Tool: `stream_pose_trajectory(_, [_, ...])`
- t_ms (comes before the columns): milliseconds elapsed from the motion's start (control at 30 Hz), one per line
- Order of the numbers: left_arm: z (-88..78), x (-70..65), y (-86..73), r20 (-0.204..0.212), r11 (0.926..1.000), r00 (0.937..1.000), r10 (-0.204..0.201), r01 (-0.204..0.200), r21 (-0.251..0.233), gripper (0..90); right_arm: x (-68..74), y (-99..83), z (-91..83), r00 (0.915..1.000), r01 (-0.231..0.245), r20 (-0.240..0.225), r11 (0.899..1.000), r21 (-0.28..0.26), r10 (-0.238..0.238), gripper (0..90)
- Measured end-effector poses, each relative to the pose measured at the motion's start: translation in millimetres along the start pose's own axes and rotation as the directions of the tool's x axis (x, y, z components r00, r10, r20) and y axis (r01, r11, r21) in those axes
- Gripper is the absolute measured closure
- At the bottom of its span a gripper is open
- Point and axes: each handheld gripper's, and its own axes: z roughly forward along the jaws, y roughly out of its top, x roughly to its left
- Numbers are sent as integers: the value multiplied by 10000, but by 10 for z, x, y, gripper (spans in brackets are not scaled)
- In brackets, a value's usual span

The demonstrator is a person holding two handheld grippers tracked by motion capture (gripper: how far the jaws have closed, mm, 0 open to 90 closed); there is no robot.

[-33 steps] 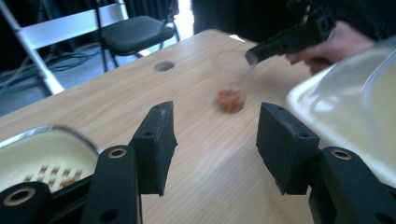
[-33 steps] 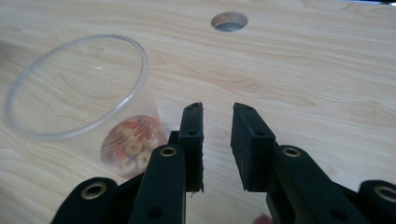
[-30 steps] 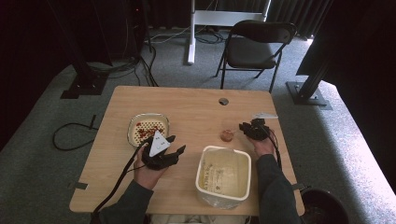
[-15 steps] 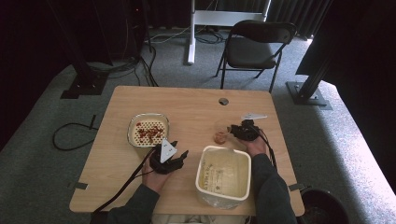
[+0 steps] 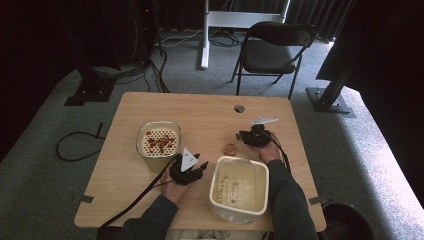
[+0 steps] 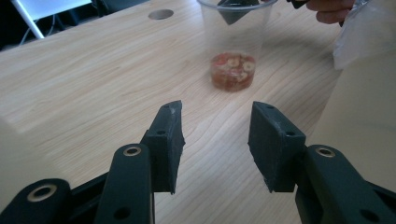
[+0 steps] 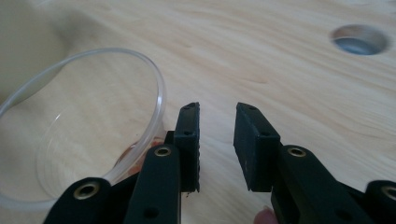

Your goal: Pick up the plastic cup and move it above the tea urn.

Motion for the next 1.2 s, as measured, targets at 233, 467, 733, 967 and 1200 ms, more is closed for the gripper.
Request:
stream_pose_trajectory(233, [163, 6, -25, 364, 9996, 9990, -272, 268, 116, 504, 194, -13, 74, 9920, 709, -1070, 9970, 313, -672, 720])
stream_pose_trajectory(467, [281, -15, 3, 834, 9993, 9962, -254, 277, -268, 452, 383, -26, 128, 9704, 1371, -2066, 9896, 430, -1254, 742])
stream_pose_trajectory(733, [419, -11, 9, 648, 9975, 9979, 4, 42, -706, 361, 435, -46, 162, 9602, 1535, -2426, 9871, 457, -1381, 772])
stream_pose_trajectory(967, [501, -37, 16, 532, 9945, 9976, 440, -387, -977, 297, 466, -59, 167, 9560, 1723, -2496, 9837, 509, -1545, 776])
stream_pose_trajectory(1200, [507, 5, 28, 725, 9961, 9974, -37, 101, -880, 356, 414, -105, 114, 9702, 1683, -1875, 9836, 646, -1536, 730])
